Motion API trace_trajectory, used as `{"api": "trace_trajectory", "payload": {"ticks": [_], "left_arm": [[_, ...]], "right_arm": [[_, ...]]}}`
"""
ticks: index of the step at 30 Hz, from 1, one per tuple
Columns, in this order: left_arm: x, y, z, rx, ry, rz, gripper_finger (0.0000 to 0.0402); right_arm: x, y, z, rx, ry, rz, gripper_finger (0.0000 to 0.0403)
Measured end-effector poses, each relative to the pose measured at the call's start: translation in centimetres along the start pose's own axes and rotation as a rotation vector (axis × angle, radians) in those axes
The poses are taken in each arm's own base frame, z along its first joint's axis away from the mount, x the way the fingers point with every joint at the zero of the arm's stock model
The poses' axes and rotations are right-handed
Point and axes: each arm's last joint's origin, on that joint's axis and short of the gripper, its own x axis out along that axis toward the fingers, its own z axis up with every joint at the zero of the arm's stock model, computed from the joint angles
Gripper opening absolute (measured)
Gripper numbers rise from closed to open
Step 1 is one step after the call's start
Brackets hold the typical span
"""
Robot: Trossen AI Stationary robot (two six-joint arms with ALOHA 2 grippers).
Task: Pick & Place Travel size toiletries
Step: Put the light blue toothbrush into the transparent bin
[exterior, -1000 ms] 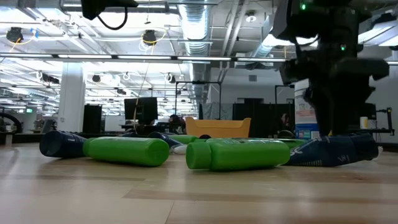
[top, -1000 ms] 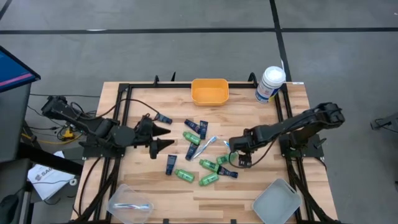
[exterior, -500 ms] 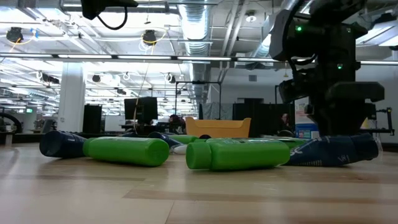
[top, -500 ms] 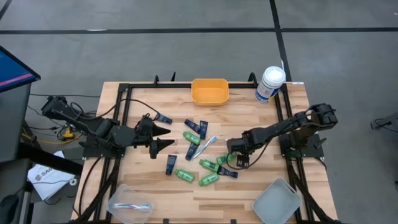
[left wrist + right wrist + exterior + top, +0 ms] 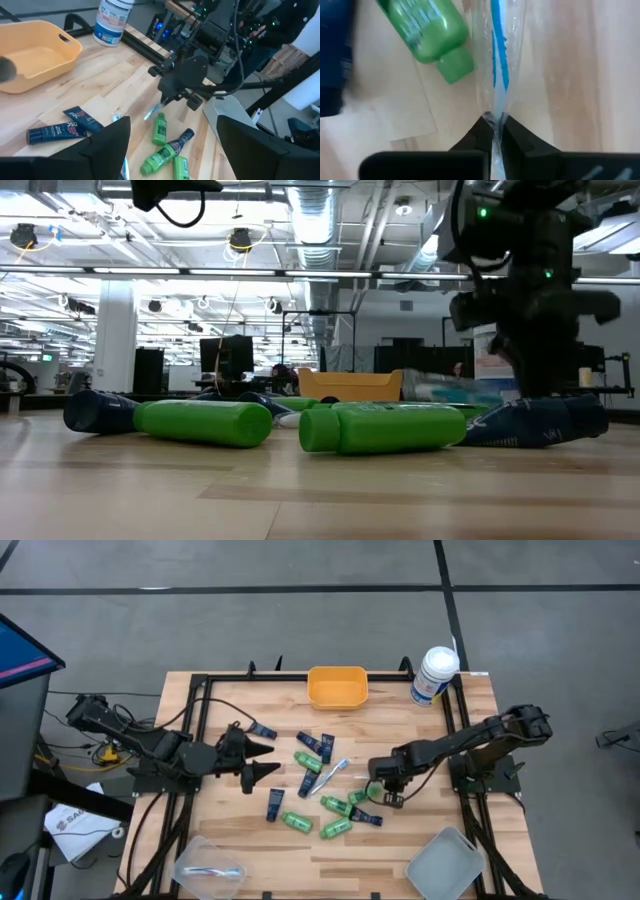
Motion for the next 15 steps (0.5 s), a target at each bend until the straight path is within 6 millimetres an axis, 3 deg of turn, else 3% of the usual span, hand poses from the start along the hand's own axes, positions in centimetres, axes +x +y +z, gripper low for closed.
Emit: {"api": "trace_trajectory", "payload": {"ticks": [4, 7, 10, 15], "left_arm": [[0.1, 0.2, 0.3, -0.011, -0.037, 0.031, 0.0294], [0.4, 0.4, 0.8, -0.037, -0.070, 0.040, 0.0293], [1.3, 0.7, 1.4, -0.065, -0.107, 0.056, 0.0289], [3.9, 1.1, 2.5, -0.033, -0.149, 0.026, 0.0280]], "right_arm": [[-2.1, -0.7, 0.1, 0.025, -0.091, 0.024, 0.0029], [-4.4, -1.4, 0.1, 0.051, -0.207, 0.058, 0.0019], [-7.1, -2.1, 0.2, 0.071, -0.383, 0.105, 0.0007], [-11.8, -3.4, 0.4, 0.133, -0.727, 0.193, 0.0023]]}}
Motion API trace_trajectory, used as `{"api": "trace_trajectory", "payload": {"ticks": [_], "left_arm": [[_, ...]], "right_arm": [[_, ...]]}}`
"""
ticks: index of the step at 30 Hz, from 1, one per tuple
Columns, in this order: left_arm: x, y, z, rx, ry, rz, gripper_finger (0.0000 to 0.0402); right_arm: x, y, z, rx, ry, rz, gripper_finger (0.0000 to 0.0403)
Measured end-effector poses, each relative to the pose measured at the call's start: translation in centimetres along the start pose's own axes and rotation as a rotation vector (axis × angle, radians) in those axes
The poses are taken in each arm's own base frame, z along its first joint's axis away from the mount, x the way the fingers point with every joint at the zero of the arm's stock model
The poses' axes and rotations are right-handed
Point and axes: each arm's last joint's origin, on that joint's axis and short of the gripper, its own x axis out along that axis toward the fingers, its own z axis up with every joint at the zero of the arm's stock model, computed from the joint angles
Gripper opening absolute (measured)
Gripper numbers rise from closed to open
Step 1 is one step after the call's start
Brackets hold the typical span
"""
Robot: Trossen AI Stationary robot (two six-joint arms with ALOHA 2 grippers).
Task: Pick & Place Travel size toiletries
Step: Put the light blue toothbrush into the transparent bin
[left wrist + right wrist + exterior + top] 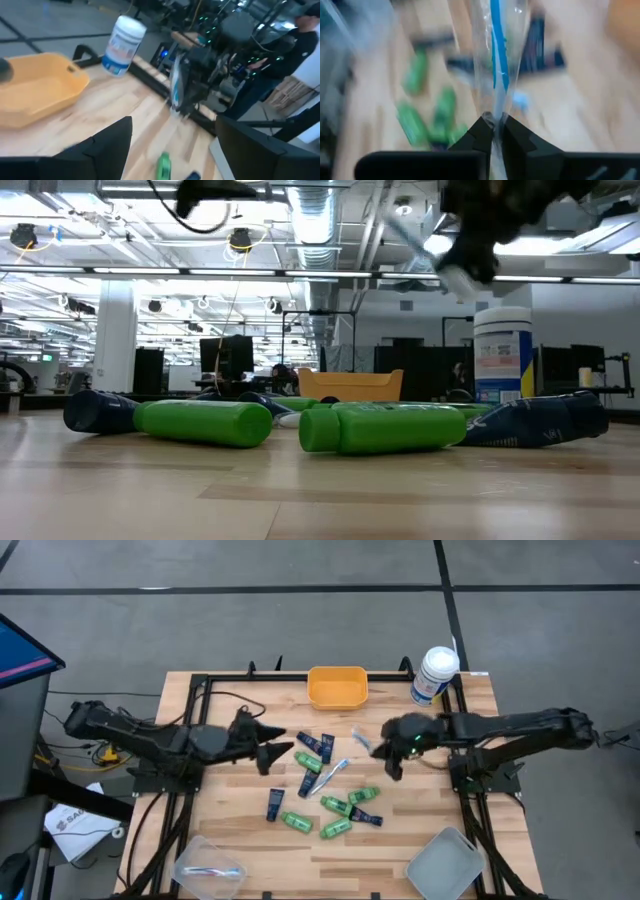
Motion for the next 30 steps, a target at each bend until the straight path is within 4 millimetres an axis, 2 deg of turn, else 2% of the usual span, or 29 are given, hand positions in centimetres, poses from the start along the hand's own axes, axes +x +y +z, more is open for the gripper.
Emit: {"api": "trace_trajectory", "payload": {"ticks": [4, 7, 14, 17, 24, 30], "left_arm": [[3.6, 0.3, 0.9, 0.013, -0.081, -0.115, 0.0274], [6.6, 1.2, 1.2, 0.012, -0.144, -0.206, 0.0273], [12.0, 3.8, 0.3, 0.009, -0.232, -0.364, 0.0274], [13.9, 4.0, -0.3, 0.021, -0.214, -0.416, 0.0274], [17.4, 2.2, 0.2, 0.120, -0.201, -0.534, 0.0274], [18.8, 1.6, 0.6, 0.150, -0.223, -0.545, 0.0272]], "right_arm": [[-2.0, -0.1, 1.7, 0.019, -0.194, 0.046, 0.0016], [-2.7, -0.1, 2.3, 0.010, -0.264, 0.062, 0.0006], [-2.9, 0.0, 2.5, 0.007, -0.287, 0.071, 0.0024], [-2.8, 0.0, 2.5, 0.007, -0.286, 0.070, 0.0026], [-2.3, 0.0, 2.5, 0.007, -0.270, 0.065, 0.0008], [-1.7, 0.0, 2.4, 0.007, -0.258, 0.062, 0.0028]]}}
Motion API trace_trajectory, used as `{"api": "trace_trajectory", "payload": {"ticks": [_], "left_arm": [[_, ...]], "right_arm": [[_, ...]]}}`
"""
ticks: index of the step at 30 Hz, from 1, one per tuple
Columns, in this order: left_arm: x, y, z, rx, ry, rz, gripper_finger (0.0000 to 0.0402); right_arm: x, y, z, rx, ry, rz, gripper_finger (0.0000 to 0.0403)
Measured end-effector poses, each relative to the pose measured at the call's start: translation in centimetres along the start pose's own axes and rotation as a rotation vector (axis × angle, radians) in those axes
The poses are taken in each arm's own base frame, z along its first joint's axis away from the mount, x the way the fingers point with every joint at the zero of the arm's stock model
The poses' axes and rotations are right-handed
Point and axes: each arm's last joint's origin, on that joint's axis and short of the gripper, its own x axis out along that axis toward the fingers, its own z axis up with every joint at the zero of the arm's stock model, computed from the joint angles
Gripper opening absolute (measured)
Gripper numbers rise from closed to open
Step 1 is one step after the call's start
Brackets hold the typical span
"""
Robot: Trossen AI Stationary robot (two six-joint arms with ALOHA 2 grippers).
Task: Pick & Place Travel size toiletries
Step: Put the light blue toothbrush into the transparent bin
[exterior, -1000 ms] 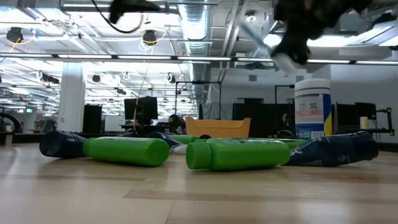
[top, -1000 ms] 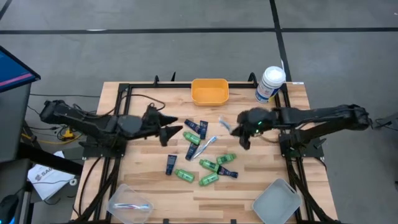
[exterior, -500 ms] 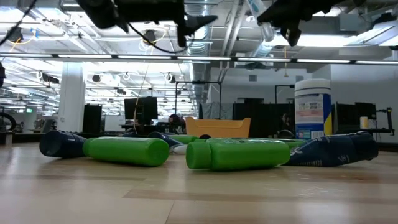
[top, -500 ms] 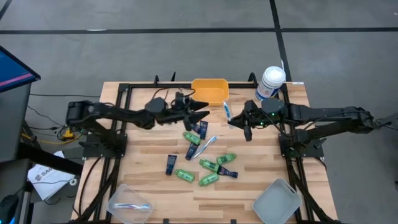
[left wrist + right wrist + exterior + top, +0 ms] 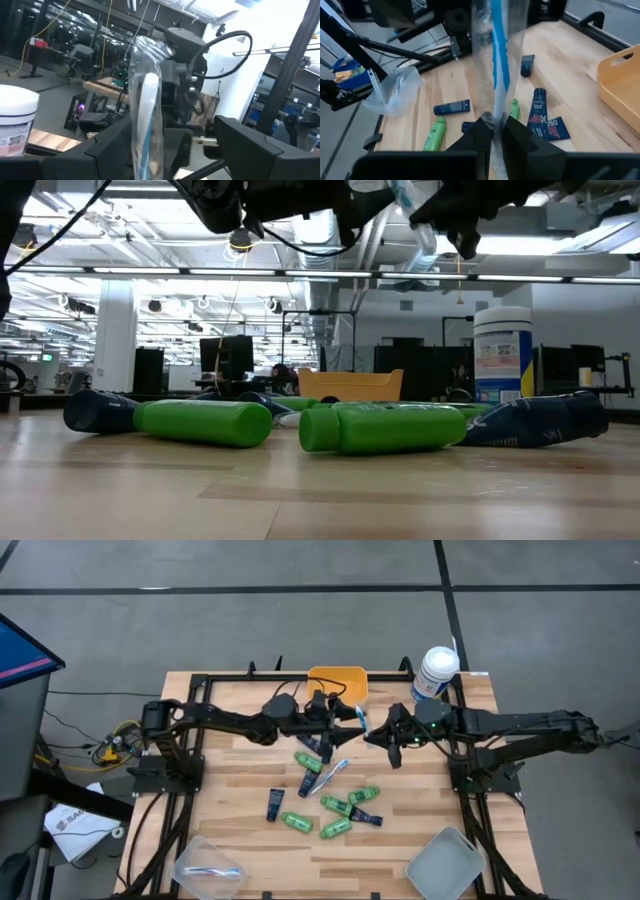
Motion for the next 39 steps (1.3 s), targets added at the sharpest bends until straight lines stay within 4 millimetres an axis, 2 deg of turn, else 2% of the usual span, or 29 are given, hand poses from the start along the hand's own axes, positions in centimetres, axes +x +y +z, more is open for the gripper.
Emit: {"api": "trace_trajectory", "payload": {"ticks": [5, 9, 20, 25, 29, 34, 39], "left_arm": [[0.2, 0.1, -0.2, -0.004, 0.025, -0.012, 0.0258], [0.2, 0.1, -0.2, -0.005, 0.027, -0.013, 0.0222], [0.1, 0.6, -0.6, -0.012, 0.073, 0.025, 0.0021], [0.1, 0.5, -0.7, -0.014, 0.084, 0.018, 0.0020], [0.0, 0.4, -0.7, -0.020, 0.096, 0.019, 0.0012], [-0.6, 0.0, 0.2, -0.016, 0.179, 0.050, 0.0013], [-2.3, -1.2, 1.8, 0.002, 0.335, 0.104, 0.0013]], "right_arm": [[0.1, 0.0, 0.0, 0.000, -0.001, 0.000, 0.0020], [0.1, 0.0, 0.0, -0.006, 0.000, 0.000, 0.0009], [0.1, 0.0, 0.0, -0.008, 0.003, 0.008, 0.0028], [0.1, 0.2, -0.1, -0.029, 0.022, 0.054, 0.0027], [0.1, 0.3, -0.1, -0.035, 0.039, 0.114, 0.0068], [-1.0, 0.9, 0.8, -0.042, 0.012, 0.179, 0.0161], [-3.0, 1.9, 2.3, -0.061, -0.065, 0.235, 0.0247]]}}
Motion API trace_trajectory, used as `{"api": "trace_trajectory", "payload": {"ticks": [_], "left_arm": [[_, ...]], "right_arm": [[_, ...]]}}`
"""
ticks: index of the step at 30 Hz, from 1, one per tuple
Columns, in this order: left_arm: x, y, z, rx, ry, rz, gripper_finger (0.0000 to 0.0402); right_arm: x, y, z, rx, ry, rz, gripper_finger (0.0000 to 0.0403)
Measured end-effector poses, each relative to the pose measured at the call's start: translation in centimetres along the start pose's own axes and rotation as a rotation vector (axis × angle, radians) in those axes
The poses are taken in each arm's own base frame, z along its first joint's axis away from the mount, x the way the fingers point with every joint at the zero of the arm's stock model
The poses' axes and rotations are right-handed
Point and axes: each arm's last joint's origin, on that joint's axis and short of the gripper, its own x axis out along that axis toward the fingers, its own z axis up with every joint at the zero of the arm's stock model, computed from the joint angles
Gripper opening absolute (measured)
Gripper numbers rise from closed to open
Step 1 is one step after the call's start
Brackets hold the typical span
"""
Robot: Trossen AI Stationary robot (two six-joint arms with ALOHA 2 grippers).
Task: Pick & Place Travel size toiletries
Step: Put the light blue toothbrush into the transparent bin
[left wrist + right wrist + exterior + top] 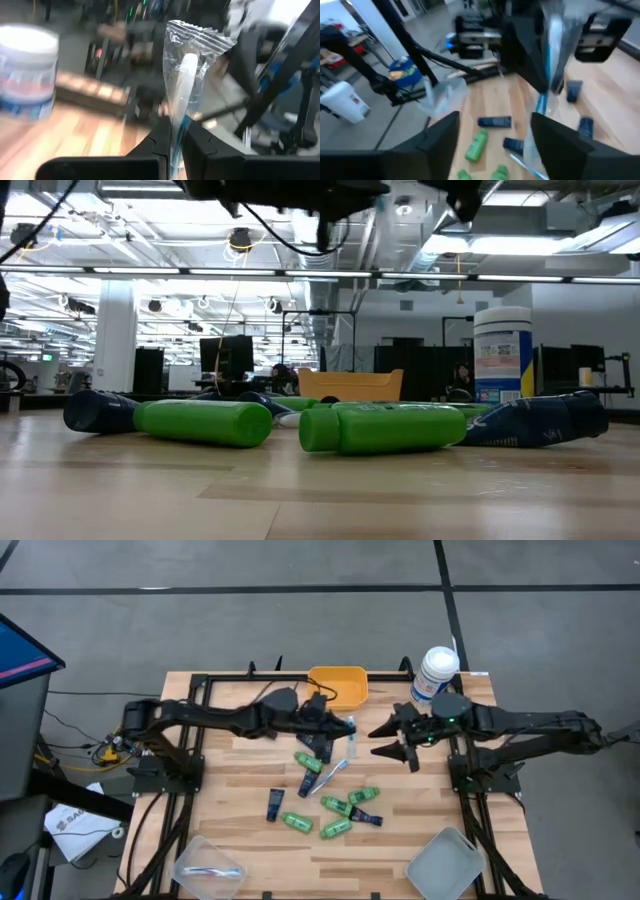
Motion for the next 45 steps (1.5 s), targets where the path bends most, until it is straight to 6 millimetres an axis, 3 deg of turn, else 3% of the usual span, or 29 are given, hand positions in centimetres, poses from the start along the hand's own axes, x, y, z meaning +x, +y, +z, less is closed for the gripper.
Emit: {"api": "trace_trajectory", "payload": {"ticks": [4, 9, 14, 19, 25, 32, 37, 45], "left_arm": [[-3.8, -2.7, 0.5, -0.042, 0.233, -0.010, 0.0013], [-9.5, -8.3, -1.3, -0.045, 0.587, -0.065, 0.0013], [-14.2, -13.8, -4.3, -0.058, 0.810, -0.147, 0.0014], [-16.7, -18.0, -8.1, -0.139, 0.969, -0.192, 0.0014], [-18.0, -21.3, -12.4, -0.089, 1.150, -0.223, 0.0016], [-17.6, -22.8, -15.8, -0.027, 1.292, -0.264, 0.0024], [-17.3, -23.2, -17.1, -0.013, 1.341, -0.270, 0.0024], [-17.1, -23.3, -17.5, -0.010, 1.342, -0.268, 0.0025]], "right_arm": [[-1.1, 0.4, 0.6, 0.004, -0.007, 0.002, 0.0269], [-1.9, 0.5, 0.6, 0.004, -0.009, 0.001, 0.0266], [-2.0, 0.5, 0.4, 0.008, 0.009, -0.008, 0.0261], [-2.0, 0.4, 0.4, 0.008, 0.009, -0.009, 0.0258], [-1.7, -0.1, 0.4, 0.020, 0.011, -0.035, 0.0258], [-1.6, -0.4, 0.5, 0.025, 0.012, -0.050, 0.0258], [-1.6, -0.4, 0.5, 0.025, 0.013, -0.051, 0.0258], [-1.6, -0.4, 0.4, 0.033, 0.014, -0.051, 0.0258]]}}
